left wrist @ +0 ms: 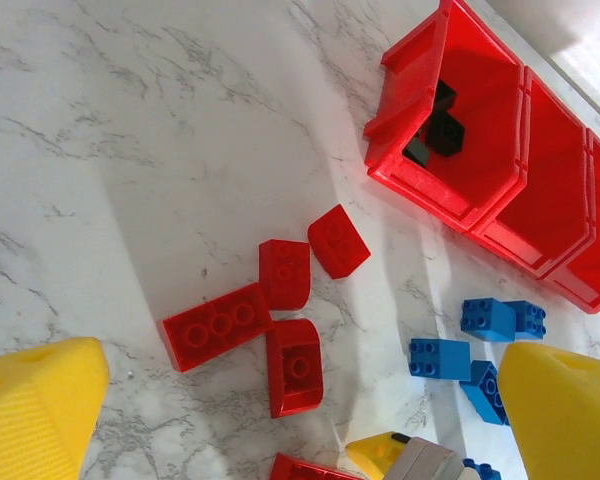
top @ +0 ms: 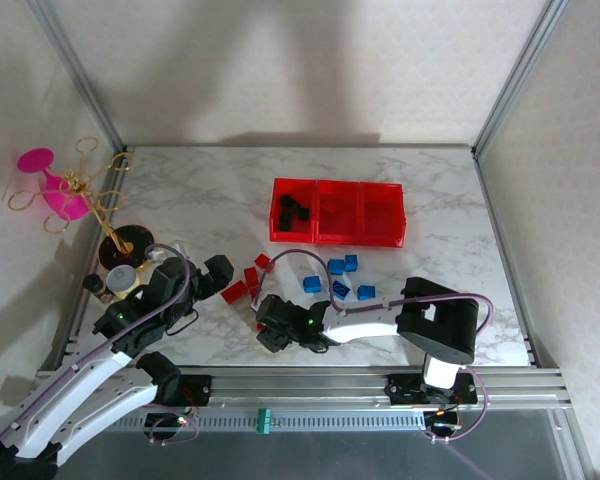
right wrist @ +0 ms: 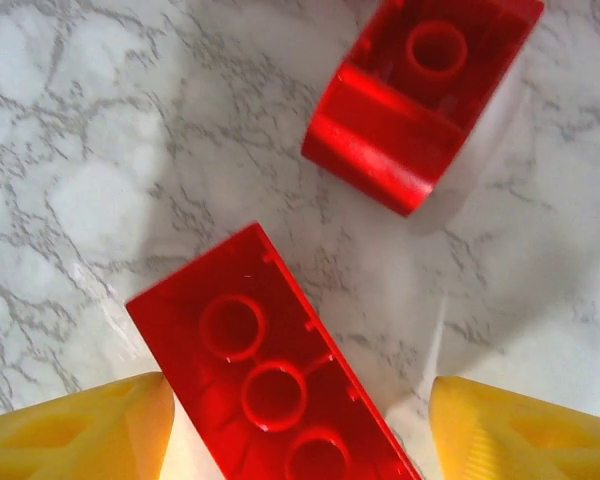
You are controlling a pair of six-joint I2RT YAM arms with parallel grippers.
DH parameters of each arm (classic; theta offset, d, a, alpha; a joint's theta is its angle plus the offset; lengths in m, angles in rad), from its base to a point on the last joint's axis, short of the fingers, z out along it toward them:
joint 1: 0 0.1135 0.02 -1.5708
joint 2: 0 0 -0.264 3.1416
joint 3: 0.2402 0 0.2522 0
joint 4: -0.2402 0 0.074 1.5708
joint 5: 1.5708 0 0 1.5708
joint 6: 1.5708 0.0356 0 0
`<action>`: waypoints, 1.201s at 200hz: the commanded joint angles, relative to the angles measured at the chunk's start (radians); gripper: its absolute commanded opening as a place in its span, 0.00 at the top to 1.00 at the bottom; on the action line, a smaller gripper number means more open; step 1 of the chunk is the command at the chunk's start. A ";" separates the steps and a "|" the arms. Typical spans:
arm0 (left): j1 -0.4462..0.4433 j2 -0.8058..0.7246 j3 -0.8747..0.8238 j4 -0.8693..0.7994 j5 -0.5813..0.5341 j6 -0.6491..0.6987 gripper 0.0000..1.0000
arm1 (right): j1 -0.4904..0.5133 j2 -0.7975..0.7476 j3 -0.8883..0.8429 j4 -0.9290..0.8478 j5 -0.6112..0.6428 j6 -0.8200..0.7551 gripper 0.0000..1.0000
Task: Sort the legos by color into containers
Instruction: Pick up the lego from the bottom-center of the table, then place the lego in the container.
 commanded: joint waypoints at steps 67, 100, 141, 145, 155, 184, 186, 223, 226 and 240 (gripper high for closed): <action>0.000 -0.004 -0.003 -0.024 -0.037 -0.020 0.00 | -0.018 0.018 0.029 -0.005 -0.019 -0.018 0.55; 0.000 0.000 -0.003 -0.014 -0.029 -0.019 0.00 | -0.020 -0.023 0.011 0.000 -0.022 -0.001 0.64; 0.000 0.003 0.016 -0.003 -0.015 -0.014 0.00 | -0.031 -0.113 -0.005 -0.029 -0.024 0.041 0.68; 0.000 0.003 0.016 -0.003 -0.015 -0.013 0.00 | -0.036 -0.126 -0.008 -0.031 -0.027 0.046 0.68; 0.000 0.008 0.023 -0.001 -0.018 -0.012 0.00 | -0.047 -0.158 -0.012 -0.043 -0.032 0.058 0.68; 0.000 0.032 0.050 0.026 -0.007 0.010 0.00 | -0.101 -0.260 -0.013 -0.089 -0.026 0.093 0.69; 0.000 0.036 0.051 0.029 -0.005 0.011 0.00 | -0.106 -0.266 -0.012 -0.093 -0.023 0.096 0.69; 0.000 0.090 0.081 0.079 0.013 0.043 0.00 | -0.278 -0.345 0.031 -0.176 -0.036 0.153 0.72; -0.001 0.096 0.081 0.086 0.016 0.048 0.00 | -0.289 -0.347 0.035 -0.180 -0.028 0.152 0.72; 0.000 0.123 0.092 0.119 0.029 0.063 0.00 | -0.343 -0.344 0.056 -0.200 0.017 0.153 0.72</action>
